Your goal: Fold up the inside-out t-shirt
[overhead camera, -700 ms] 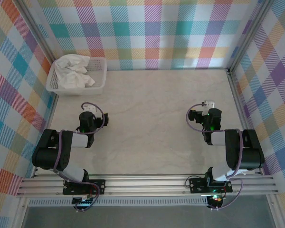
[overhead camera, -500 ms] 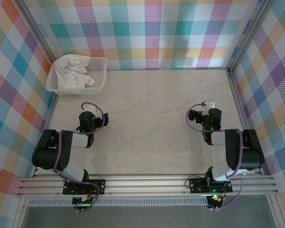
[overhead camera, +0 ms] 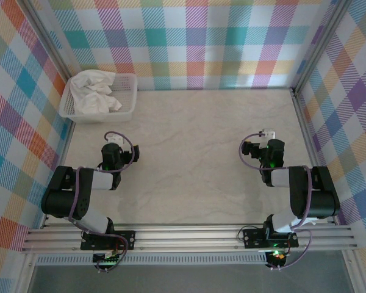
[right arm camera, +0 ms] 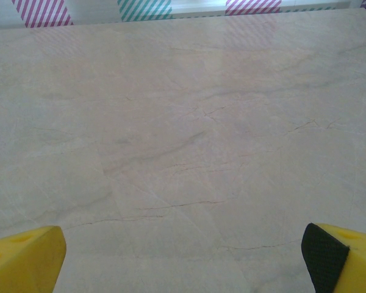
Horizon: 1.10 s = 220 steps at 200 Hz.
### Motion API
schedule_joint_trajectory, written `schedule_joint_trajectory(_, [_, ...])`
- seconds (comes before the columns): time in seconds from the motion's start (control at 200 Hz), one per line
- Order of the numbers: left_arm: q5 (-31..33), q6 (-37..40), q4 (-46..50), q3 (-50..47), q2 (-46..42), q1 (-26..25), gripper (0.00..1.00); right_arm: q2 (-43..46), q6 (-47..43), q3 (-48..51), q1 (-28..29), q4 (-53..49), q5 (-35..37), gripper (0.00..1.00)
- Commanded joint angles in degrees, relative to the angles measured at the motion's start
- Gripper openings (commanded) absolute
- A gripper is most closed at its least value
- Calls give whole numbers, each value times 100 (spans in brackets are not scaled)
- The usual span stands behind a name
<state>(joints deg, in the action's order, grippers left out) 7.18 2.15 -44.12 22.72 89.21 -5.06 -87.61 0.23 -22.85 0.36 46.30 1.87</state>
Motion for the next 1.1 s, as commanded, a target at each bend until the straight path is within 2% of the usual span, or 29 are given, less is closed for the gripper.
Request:
schedule_joint_trajectory(0.0, [48, -85, -239, 131, 50, 67, 100, -27, 74, -26, 26, 212, -102, 100])
schedule_joint_trajectory(0.19, [55, -76, -330, 68, 21, 62, 100, 465, 175, -3, 32, -134, 205, 100])
schedule_joint_trajectory(0.27, [232, -85, -221, -28, -325, 4, 100, 1263, 409, -318, 43, -1420, 526, 100])
schedule_joint_trajectory(0.305, [376, -83, 232, 24, -749, -47, 100, 1691, 1014, -714, 43, -2511, 880, 100])
schedule_joint_trajectory(0.34, [538, -167, 915, 172, -1195, -105, 100, 1979, 1450, -1105, 41, -3448, 927, 100])
schedule_joint_trajectory(0.425, [766, -640, 2406, 626, -2247, -160, 100, 2226, 2096, -1955, 46, -4985, 278, 100])
schedule_joint_trajectory(0.45, [798, -855, 2768, 773, -2492, -162, 100, 2211, 2245, -2251, 43, -5369, -159, 100])
schedule_joint_trajectory(0.51, [928, -1303, 3584, 1270, -2929, -154, 100, 2071, 2398, -2674, 90, -5801, -851, 100])
schedule_joint_trajectory(0.575, [1032, -1599, 4359, 1948, -2962, -128, 100, 1773, 2442, -3167, 189, -6204, -1536, 100])
schedule_joint_trajectory(0.645, [1011, -1847, 5217, 2879, -2546, 56, 100, 1361, 2448, -3796, 307, -6744, -2124, 100])
schedule_joint_trajectory(0.76, [627, -2272, 6505, 4622, -1229, 565, 100, 812, 2314, -4634, 528, -7463, -2793, 100])
schedule_joint_trajectory(0.905, [228, -3182, 7720, 6732, 707, 1263, 100, 646, 2279, -4856, 744, -7659, -3005, 100])
schedule_joint_trajectory(1.095, [340, -2944, 8669, 9191, 2894, 1603, 100, 766, 2204, -4696, 773, -7769, -2937, 100])
